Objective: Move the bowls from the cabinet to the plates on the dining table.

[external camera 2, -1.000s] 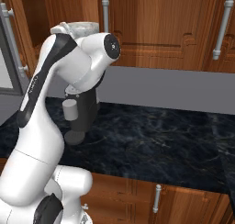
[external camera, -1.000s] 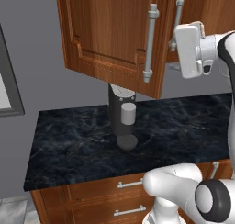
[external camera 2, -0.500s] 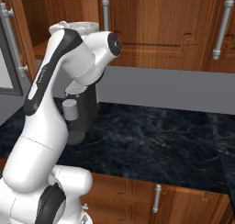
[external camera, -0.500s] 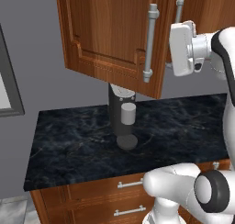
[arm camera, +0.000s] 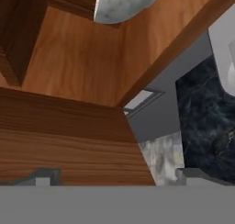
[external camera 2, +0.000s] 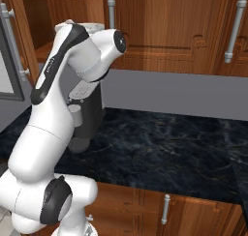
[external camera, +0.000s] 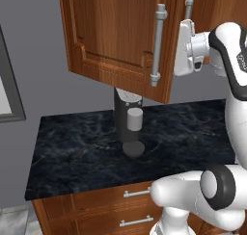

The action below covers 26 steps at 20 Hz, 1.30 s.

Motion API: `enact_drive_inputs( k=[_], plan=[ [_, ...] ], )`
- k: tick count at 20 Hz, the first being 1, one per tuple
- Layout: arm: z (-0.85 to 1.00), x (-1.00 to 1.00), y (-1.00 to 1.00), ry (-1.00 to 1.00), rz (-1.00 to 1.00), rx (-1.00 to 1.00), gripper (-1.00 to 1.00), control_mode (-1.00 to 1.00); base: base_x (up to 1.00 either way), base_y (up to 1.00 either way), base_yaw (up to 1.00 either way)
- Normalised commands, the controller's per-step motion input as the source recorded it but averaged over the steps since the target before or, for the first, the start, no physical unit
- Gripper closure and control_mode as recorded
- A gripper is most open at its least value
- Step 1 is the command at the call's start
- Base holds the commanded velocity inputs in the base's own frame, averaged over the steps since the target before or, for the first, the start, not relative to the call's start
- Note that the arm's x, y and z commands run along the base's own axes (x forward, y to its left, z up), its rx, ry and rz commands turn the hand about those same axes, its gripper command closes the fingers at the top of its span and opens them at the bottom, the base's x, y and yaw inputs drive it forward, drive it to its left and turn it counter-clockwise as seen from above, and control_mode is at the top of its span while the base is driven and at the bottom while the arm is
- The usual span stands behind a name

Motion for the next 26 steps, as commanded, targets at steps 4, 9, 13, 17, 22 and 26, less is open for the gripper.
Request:
enact_drive_inputs(
  k=[4,9,13,17,22,26],
  plan=[
    [0.00,0.18,0.24,0.01,0.06,0.01,-1.00,-1.00,0.00,0.00,0.00],
    [0.00,0.06,0.27,0.01,0.08,0.02,-1.00,-1.00,0.00,0.00,0.00],
    [0.00,-0.30,0.36,0.00,0.12,0.04,-1.00,-1.00,0.00,0.00,0.00],
    [0.00,-0.44,0.32,0.00,0.16,0.05,-1.00,-1.00,0.00,0.00,0.00],
    [0.00,-0.58,0.32,0.00,0.20,0.06,-1.00,-1.00,0.00,0.00,0.00],
    [0.01,-0.62,0.36,0.00,0.20,0.06,-1.00,-1.00,0.00,0.00,0.00]
  ],
)
